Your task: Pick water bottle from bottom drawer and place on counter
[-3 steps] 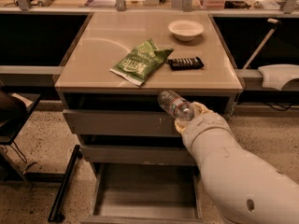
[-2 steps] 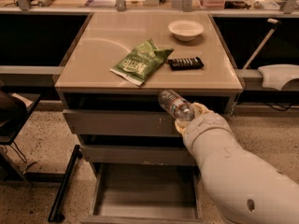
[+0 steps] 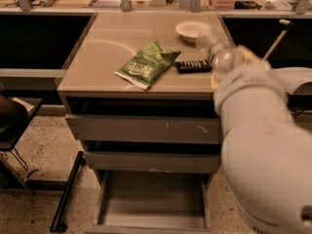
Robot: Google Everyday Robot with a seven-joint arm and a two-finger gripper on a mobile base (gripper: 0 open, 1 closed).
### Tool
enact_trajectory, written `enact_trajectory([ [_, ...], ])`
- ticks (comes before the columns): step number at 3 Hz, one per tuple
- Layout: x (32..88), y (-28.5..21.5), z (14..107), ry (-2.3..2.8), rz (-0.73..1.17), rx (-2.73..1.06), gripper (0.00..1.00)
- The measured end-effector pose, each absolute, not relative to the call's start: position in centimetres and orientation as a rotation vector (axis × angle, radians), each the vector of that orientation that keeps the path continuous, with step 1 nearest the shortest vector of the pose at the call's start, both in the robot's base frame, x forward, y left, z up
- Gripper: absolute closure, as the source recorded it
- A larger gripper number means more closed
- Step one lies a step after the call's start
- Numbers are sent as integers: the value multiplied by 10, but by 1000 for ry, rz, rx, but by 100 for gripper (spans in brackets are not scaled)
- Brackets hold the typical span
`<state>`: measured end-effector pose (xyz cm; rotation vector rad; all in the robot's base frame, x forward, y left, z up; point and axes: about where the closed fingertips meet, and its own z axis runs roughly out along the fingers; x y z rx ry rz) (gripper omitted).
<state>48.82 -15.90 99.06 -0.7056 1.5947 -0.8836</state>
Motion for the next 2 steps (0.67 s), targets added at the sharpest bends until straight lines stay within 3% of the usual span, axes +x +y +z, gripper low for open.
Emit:
enact_trajectory([
  [2, 573, -181, 1109, 1472, -1161, -621, 100],
])
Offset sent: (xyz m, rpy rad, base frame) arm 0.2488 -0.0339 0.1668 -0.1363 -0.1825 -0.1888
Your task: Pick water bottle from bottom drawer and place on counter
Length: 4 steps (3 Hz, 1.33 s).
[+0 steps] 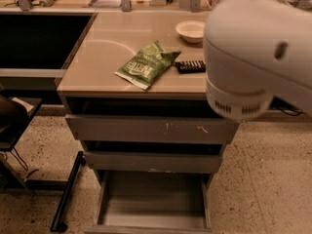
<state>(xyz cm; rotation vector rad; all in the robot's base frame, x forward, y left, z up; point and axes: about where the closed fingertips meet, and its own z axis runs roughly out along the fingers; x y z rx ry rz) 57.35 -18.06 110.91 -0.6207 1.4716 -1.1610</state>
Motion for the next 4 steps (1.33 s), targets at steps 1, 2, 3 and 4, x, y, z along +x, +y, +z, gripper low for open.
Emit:
enact_trajectory([
  [1, 663, -191, 1104, 1484, -1136, -604, 100],
  [2, 738, -216, 1035, 1609, -1028, -575, 100],
  [3, 763, -245, 953, 1772, -928, -608, 100],
  [4, 743, -245, 882, 1923, -815, -685, 100],
])
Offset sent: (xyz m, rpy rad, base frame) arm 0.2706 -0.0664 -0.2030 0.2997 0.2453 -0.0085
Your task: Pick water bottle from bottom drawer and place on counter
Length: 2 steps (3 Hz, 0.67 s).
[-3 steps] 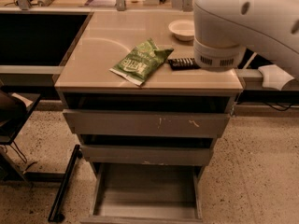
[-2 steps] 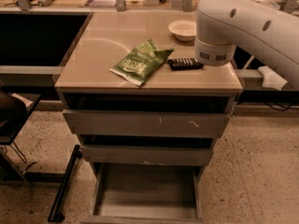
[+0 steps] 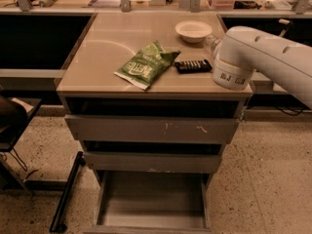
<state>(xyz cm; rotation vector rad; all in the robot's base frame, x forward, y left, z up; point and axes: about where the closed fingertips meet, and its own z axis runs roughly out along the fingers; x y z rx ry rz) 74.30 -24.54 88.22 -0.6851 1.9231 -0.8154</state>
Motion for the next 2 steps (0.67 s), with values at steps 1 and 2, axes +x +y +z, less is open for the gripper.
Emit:
enact_trajectory([
  [1, 737, -242, 867, 1981, -757, -662, 81],
  [2, 737, -242, 867, 1981, -757, -662, 58],
])
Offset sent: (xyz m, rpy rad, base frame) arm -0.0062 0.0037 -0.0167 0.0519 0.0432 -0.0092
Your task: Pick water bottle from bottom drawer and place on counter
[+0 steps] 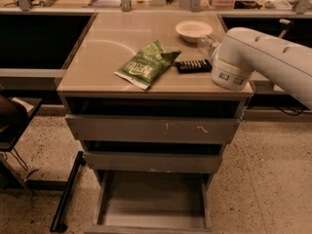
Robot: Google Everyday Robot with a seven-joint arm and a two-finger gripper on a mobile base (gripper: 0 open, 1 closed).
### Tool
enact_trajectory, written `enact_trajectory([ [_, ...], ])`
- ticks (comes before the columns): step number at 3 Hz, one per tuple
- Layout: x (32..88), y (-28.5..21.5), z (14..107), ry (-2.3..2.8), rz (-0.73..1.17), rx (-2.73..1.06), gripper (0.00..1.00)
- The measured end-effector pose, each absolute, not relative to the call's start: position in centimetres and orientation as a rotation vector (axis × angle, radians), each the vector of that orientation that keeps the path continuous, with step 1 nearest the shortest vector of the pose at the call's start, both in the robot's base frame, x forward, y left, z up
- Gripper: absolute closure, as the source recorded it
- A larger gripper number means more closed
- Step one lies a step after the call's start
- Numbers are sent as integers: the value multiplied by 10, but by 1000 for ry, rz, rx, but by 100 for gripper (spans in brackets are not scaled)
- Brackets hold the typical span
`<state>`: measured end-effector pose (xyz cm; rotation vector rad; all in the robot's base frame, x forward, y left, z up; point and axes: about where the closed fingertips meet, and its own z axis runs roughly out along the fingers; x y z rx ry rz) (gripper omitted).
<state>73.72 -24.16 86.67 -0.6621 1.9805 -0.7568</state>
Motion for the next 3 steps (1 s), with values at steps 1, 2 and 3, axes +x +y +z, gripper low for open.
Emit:
enact_trajectory([
  [1, 737, -242, 867, 1980, -757, -662, 35],
  [2, 737, -242, 867, 1980, -757, -662, 11],
  [3, 737, -242, 867, 1980, -757, -662, 0],
])
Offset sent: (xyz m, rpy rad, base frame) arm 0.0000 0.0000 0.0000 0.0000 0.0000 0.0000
